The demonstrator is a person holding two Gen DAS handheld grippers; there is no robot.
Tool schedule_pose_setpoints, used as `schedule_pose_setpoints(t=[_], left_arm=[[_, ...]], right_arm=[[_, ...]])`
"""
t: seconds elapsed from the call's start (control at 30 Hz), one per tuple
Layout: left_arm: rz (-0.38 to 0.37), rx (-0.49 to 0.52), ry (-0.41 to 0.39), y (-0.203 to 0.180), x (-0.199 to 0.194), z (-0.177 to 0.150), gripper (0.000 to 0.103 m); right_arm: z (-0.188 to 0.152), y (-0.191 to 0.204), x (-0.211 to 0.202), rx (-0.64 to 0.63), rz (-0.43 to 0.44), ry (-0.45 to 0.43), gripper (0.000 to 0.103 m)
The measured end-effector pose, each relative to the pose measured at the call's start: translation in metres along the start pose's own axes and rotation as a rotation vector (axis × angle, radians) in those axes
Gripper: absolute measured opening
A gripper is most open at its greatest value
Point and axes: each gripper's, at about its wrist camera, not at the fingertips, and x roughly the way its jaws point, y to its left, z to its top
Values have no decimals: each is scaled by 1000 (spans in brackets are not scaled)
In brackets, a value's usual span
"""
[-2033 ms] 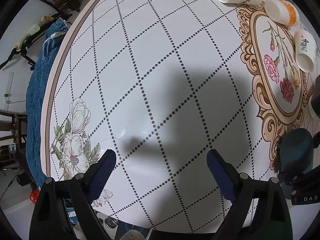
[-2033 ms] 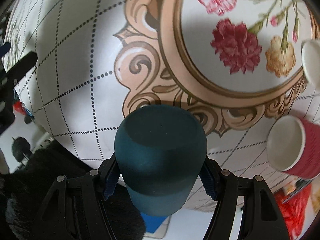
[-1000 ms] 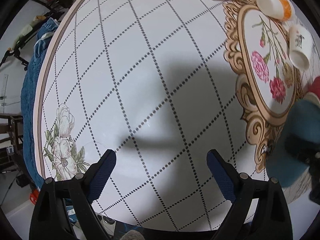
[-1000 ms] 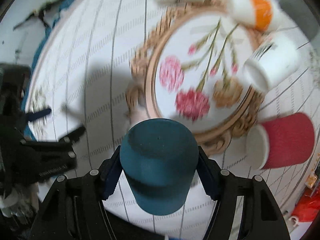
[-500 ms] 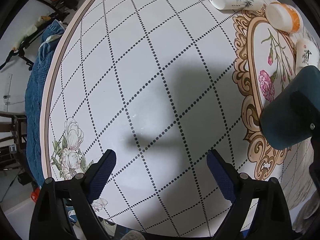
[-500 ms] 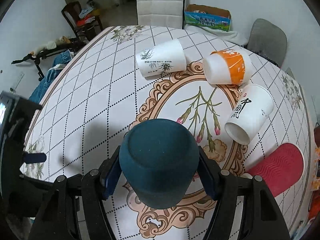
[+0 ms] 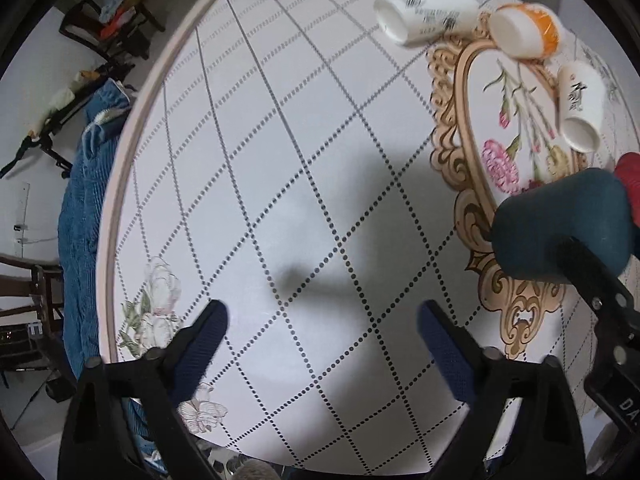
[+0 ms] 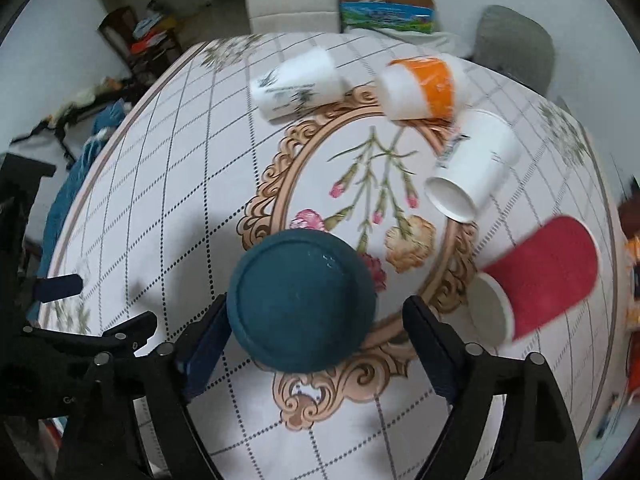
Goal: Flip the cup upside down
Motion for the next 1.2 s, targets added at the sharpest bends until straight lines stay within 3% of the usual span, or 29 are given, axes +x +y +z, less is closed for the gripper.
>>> schedule_pose_setpoints(t=[0.47,0.77,0.97,1.2], left_arm=[[-62,35,-203,-5,-104,-33,101],[-47,38,-335,-5,-179,-77,101],[-58,20,-444,0,-246,-123,101],[-84,-3,-505,6,-300,-169,101]], right_arm=[[-57,-31,-120,196,-221,-97,98],[-92,-38,-205,242,-213,-162,98],[-123,-24,-287,205,-187,-252,98],[-164,-5,-367,174,-160,-333,98]])
